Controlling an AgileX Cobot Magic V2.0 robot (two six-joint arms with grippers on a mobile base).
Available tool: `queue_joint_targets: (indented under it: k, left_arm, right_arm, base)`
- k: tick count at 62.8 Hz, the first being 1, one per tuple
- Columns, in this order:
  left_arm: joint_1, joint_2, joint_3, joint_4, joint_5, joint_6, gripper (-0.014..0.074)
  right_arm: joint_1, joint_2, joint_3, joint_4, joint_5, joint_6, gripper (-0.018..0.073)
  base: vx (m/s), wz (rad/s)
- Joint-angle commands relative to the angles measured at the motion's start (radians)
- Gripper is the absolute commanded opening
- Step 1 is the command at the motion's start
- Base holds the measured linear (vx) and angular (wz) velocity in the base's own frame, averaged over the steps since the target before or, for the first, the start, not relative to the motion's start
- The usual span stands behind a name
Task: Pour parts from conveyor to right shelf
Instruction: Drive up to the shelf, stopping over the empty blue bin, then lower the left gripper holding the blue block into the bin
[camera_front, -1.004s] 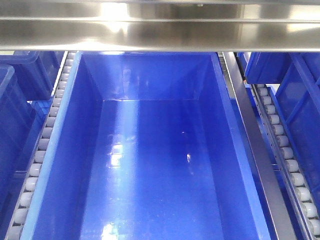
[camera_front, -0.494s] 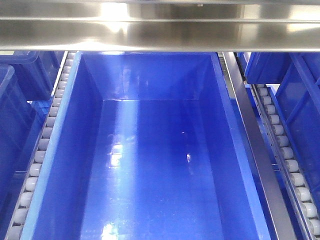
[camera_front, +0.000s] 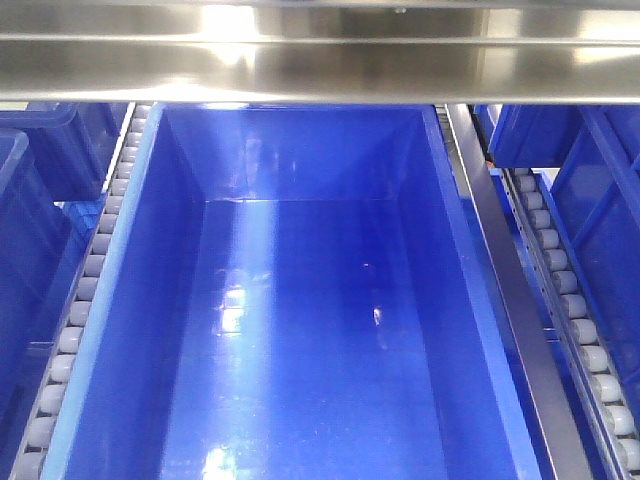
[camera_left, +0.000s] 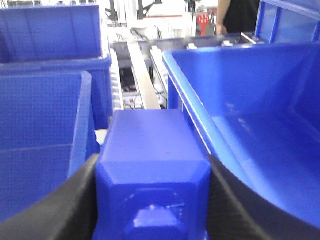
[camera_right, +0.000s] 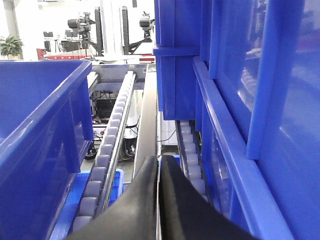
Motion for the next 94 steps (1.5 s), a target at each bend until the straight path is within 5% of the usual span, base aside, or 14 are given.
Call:
queue_joint_targets:
  k: [1, 27, 47, 71, 94]
  left_arm:
    - [-0.034, 0.064, -0.064, -0.040, -0.111, 0.004, -0.0003]
    - [-0.289, 0.331, -0.164, -0.043, -0.118, 0.048, 0.0004]
    - [-0.404, 0.612, -0.297, -0.042, -0.116, 0.079, 0.0014]
    - [-0.441, 1.031, -0.535, -0.043, -0.098, 0.081, 0.0029]
    - [-0.486, 1.396, -0.847, -0.042, 0.104, 0.081, 0.0092]
  right_arm:
    - [0.001, -0.012, 0.015, -0.003, -0.076, -0.003, -0.0010]
    - [0.001, -0.012, 0.015, -0.003, -0.076, -0.003, -0.0010]
    - [0.001, -0.012, 0.015, -0.003, -0.076, -0.003, -0.0010]
    - [0.001, -0.012, 0.015, -0.003, -0.075, -0.003, -0.0010]
    - [0.001, -0.012, 0.015, -0.003, -0.075, -0.003, -0.0010]
  base:
    - [0.00, 0.00]
    - [0.00, 0.00]
    - [0.00, 0.00]
    - [0.00, 0.00]
    - [0.00, 0.00]
